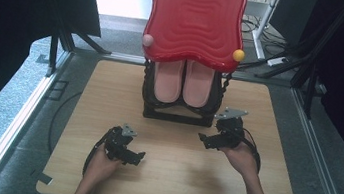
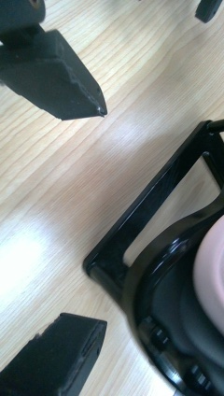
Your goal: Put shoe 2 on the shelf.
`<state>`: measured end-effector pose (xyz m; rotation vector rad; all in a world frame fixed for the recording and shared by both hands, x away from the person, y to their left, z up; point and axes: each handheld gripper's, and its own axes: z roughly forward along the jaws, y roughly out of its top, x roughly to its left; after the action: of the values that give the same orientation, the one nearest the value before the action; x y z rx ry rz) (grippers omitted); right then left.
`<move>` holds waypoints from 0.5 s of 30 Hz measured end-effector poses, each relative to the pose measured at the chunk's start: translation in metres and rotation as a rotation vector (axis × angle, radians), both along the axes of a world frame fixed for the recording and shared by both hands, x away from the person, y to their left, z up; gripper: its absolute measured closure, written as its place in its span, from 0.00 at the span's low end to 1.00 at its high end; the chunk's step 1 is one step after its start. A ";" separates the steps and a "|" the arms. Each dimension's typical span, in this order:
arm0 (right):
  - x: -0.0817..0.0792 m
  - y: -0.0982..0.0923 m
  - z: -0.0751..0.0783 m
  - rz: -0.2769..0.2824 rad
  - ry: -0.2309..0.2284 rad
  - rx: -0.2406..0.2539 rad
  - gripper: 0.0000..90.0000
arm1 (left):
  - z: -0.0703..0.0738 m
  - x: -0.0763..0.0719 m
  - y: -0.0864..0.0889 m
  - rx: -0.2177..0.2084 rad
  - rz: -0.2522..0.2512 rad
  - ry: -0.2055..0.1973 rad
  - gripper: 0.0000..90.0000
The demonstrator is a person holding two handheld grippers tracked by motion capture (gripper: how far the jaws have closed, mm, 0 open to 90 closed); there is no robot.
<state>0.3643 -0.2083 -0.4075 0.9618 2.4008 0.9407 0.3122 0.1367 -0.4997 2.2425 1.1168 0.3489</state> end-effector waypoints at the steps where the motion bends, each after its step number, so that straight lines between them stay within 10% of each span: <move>1: -0.002 -0.004 0.000 -0.008 0.001 0.004 0.00 | 0.000 0.000 0.000 0.001 0.000 0.000 0.00; 15: -0.024 -0.075 -0.051 -0.154 0.060 -0.014 0.00 | -0.004 -0.001 0.001 -0.005 -0.005 0.010 0.00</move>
<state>0.3399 -0.2838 -0.4588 1.1668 2.3389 0.8495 0.3112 0.1374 -0.5034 2.2442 1.1160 0.3323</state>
